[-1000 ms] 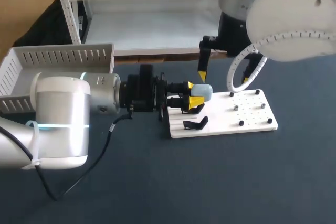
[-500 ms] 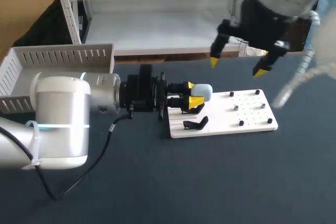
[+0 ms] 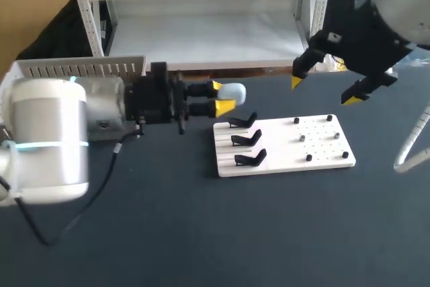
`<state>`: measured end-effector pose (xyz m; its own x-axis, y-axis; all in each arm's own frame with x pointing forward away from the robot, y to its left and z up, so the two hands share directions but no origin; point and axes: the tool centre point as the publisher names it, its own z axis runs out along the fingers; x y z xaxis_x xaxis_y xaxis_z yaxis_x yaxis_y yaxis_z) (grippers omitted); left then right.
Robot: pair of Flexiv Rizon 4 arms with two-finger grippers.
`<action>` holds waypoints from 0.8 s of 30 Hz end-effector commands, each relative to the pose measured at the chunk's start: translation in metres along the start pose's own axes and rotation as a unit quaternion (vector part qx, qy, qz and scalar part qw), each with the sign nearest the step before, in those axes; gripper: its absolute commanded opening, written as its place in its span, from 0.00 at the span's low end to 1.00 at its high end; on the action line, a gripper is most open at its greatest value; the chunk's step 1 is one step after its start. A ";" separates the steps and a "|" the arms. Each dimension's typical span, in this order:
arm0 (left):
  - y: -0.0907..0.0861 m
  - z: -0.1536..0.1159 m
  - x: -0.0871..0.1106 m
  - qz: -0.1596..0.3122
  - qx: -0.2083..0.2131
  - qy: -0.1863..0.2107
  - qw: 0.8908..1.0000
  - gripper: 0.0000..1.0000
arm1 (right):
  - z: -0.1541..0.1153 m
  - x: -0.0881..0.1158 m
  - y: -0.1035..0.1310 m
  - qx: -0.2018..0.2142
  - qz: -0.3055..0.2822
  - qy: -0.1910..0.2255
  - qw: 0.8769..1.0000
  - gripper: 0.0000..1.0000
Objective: Pick up each earbud case from the left stands, insert the matching earbuds, close the lid, and place the case in the box.
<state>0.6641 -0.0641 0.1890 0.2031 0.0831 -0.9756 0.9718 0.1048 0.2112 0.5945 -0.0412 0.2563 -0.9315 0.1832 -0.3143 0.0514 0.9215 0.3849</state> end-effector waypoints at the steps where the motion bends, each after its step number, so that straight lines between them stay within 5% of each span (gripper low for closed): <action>1: -0.006 -0.033 -0.017 0.008 -0.076 0.015 0.997 0.00 | 0.001 0.002 0.000 0.001 0.001 -0.008 1.000 1.00; 15: 0.027 -0.080 -0.037 0.037 -0.149 0.037 0.988 0.00 | 0.001 0.002 0.000 0.001 0.001 -0.008 1.000 1.00; 24: 0.048 -0.111 -0.022 -0.026 -0.212 0.026 0.977 0.00 | 0.001 0.002 0.000 0.001 0.001 -0.008 1.000 1.00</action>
<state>0.6948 0.0450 0.2291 0.1352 0.1206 -0.9835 0.9089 0.3800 0.1715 0.5942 -0.0410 0.2560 -0.9275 0.1874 -0.3234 0.0526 0.9220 0.3836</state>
